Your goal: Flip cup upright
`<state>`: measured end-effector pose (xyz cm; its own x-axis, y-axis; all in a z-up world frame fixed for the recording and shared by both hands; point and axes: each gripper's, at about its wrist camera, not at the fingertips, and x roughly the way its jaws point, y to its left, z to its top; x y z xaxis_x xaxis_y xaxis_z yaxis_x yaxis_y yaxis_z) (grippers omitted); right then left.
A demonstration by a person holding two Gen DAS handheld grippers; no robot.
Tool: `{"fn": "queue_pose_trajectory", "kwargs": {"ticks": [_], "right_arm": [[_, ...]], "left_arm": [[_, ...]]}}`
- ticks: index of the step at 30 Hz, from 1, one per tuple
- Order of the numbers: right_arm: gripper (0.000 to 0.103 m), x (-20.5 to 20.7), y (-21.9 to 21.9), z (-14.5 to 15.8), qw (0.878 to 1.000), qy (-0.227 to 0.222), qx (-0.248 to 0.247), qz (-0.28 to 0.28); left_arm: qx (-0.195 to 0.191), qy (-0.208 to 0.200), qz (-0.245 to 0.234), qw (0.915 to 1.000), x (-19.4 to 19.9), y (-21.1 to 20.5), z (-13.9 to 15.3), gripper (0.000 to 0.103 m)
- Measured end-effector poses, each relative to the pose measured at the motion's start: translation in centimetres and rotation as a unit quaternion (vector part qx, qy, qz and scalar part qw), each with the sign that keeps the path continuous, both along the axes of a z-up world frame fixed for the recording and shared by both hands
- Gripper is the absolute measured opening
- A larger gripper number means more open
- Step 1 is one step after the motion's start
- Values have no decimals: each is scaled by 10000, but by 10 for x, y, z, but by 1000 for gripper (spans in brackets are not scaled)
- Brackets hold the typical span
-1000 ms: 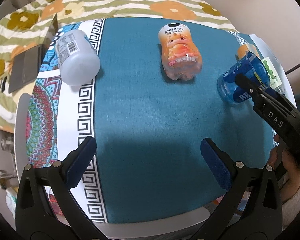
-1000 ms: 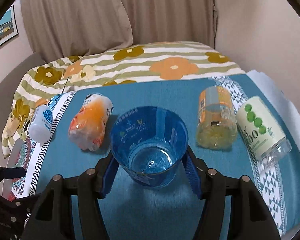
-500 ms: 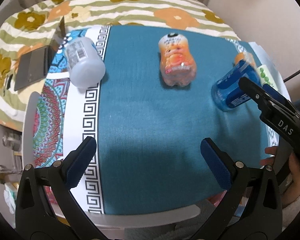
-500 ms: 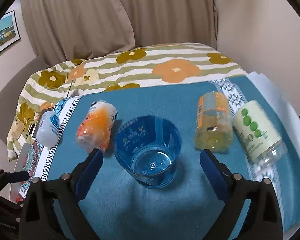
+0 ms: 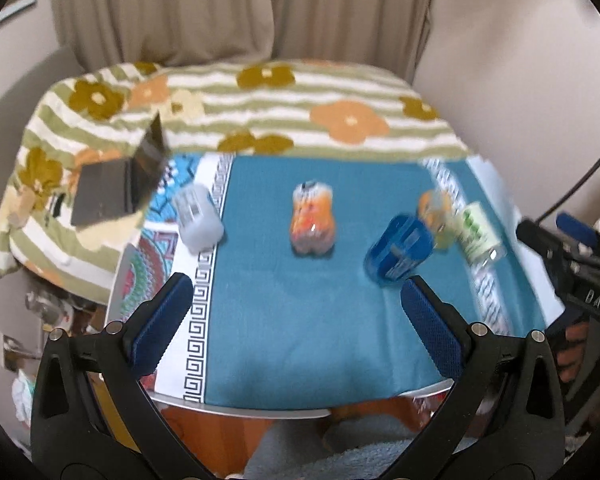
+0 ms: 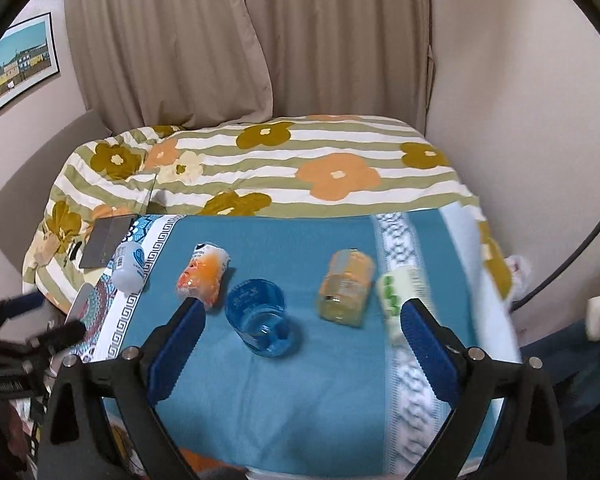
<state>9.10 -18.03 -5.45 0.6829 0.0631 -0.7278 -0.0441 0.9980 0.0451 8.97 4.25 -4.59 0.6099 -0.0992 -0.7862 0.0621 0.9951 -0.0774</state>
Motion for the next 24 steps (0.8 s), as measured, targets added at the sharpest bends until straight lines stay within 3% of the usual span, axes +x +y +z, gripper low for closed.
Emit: {"fn": "queue_pose_trajectory", "kwargs": {"ticks": [10,24], "right_arm": [[98,-28,-23,22,9998,18,-170,-97],[98,-33,-34,26,9995,-62,-160,-279]], "left_arm": [[90,-655,119,9977,-26,-24,30,103],[170,-856,111,9961,-31,-32,36,103]]}}
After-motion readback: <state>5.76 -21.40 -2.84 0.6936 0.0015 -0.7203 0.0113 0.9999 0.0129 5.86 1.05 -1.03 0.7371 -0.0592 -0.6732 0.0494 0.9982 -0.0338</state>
